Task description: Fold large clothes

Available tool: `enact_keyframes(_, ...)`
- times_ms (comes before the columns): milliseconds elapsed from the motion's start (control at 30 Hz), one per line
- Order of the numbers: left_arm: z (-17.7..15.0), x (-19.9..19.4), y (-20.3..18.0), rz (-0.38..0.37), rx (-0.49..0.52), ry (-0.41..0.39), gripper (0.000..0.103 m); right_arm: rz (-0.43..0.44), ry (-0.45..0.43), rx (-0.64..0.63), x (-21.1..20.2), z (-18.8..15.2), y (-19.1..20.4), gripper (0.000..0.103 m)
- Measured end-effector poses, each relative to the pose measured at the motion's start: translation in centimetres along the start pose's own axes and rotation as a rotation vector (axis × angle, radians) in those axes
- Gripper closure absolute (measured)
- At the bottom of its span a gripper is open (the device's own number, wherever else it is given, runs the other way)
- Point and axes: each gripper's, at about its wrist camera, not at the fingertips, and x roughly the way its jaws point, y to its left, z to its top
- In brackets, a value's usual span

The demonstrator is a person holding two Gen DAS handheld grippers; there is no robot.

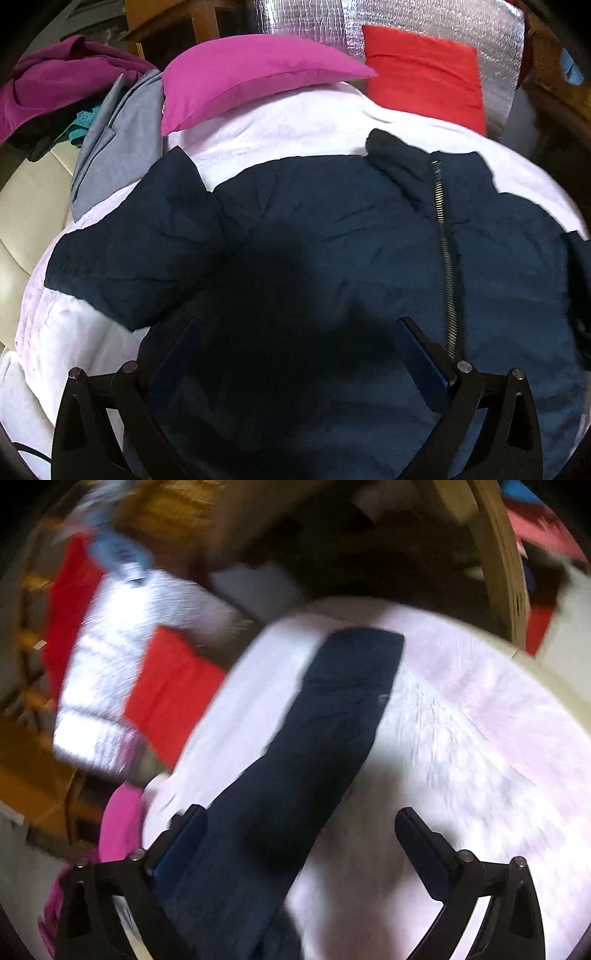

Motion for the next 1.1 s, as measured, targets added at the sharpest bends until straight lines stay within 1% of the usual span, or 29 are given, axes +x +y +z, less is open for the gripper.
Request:
enact_keyframes(33,-0.1,0.6,-0.2,0.005,0.008,0.000,0.000,-0.032,-0.003,0.026,1.6,0.9,-0.6,0.009)
enact_keyframes(67,-0.2,1.2,-0.4,0.007,0.019,0.001,0.000,-0.046,-0.002,0.043,2.6,1.5,-0.9,0.010)
enact_keyframes(133,-0.5,2.0,-0.6,0.015,0.039,0.015,0.000,-0.070,-0.015,0.050,4.7,2.6,-1.4,0.015)
enact_keyframes(167,-0.6,2.5,-0.7,0.017,0.048,0.037,0.000,-0.082,-0.042,0.032,5.0,3.1,-1.2,0.016)
enact_keyframes(200,-0.7,3.1,-0.8,0.010,0.055,0.068,0.000,-0.090,-0.058,0.021,5.2,3.2,-0.9,0.019)
enact_keyframes(233,-0.8,3.6,-0.9,0.004,0.056,0.087,0.000,-0.096,-0.068,0.012,5.4,3.4,-0.5,0.031)
enact_keyframes(267,-1.0,4.0,-0.9,-0.001,0.053,0.101,0.000,-0.092,-0.059,0.009,6.0,3.6,-0.4,0.043)
enact_keyframes(300,-1.0,4.3,-0.8,-0.008,0.045,0.109,0.000,-0.099,-0.048,0.015,6.6,3.7,-0.5,0.064)
enact_keyframes(333,-1.1,4.3,-0.8,-0.011,0.040,0.108,0.000,-0.095,-0.053,0.018,6.4,3.5,-0.4,0.077)
enact_keyframes(367,-1.1,4.4,-0.9,-0.013,0.040,0.108,0.000,-0.066,-0.061,0.021,6.2,3.4,-0.3,0.085)
enact_keyframes(433,-1.4,4.5,-0.9,-0.024,0.032,0.107,0.000,-0.021,-0.092,0.008,4.9,3.1,0.7,0.093)
enact_keyframes(500,-1.7,4.6,-0.6,-0.038,0.023,0.105,0.000,0.002,-0.138,-0.063,3.1,2.4,3.1,0.094)
enact_keyframes(567,-1.6,4.6,-0.6,-0.053,0.032,0.134,0.000,0.029,-0.165,-0.144,1.0,1.2,6.2,0.094)
enact_keyframes(633,-1.0,4.4,0.2,-0.108,0.030,0.182,0.000,0.080,-0.180,-0.232,-1.3,-1.0,9.5,0.094)
enact_keyframes(667,-0.8,4.1,0.9,-0.130,0.006,0.180,0.000,0.109,-0.188,-0.286,-2.4,-2.4,11.6,0.094)
enact_keyframes(700,-0.4,3.3,2.1,-0.138,-0.037,0.157,0.000,0.141,-0.188,-0.340,-3.5,-4.0,13.8,0.094)
enact_keyframes(733,-0.2,2.4,3.1,-0.127,-0.067,0.122,0.000,0.165,-0.182,-0.375,-4.1,-5.3,15.4,0.094)
enact_keyframes(767,0.1,1.5,4.0,-0.111,-0.084,0.084,0.000,0.201,-0.167,-0.427,-4.8,-7.6,17.8,0.094)
enact_keyframes(833,0.9,-1.0,6.6,-0.048,-0.121,-0.037,0.000,0.247,-0.136,-0.494,-5.5,-11.3,20.6,0.094)
enact_keyframes(900,1.3,-2.9,8.8,-0.005,-0.151,-0.127,0.000,0.302,-0.077,-0.550,-5.4,-15.7,23.3,0.094)
enact_keyframes(933,1.8,-3.5,10.3,0.009,-0.169,-0.159,0.000,0.323,-0.044,-0.567,-4.9,-17.7,24.4,0.094)
enact_keyframes(967,1.8,-4.0,11.5,0.018,-0.186,-0.184,0.000,0.348,-0.003,-0.586,-4.2,-20.2,25.5,0.094)
enact_keyframes(1000,1.7,-4.3,13.0,0.026,-0.208,-0.203,0.000,0.360,0.021,-0.599,-3.7,-21.8,26.2,0.094)
enact_keyframes(1033,1.4,-4.9,14.0,0.035,-0.230,-0.213,0.000,0.374,0.056,-0.609,-2.7,-24.1,27.0,0.094)
enact_keyframes(1067,1.3,-5.2,15.3,0.042,-0.256,-0.218,0.000,0.385,0.088,-0.604,-2.0,-25.5,27.3,0.092)
enact_keyframes(1100,1.1,-5.1,16.3,0.042,-0.273,-0.220,0.000,0.390,0.137,-0.591,-0.6,-27.3,27.5,0.091)
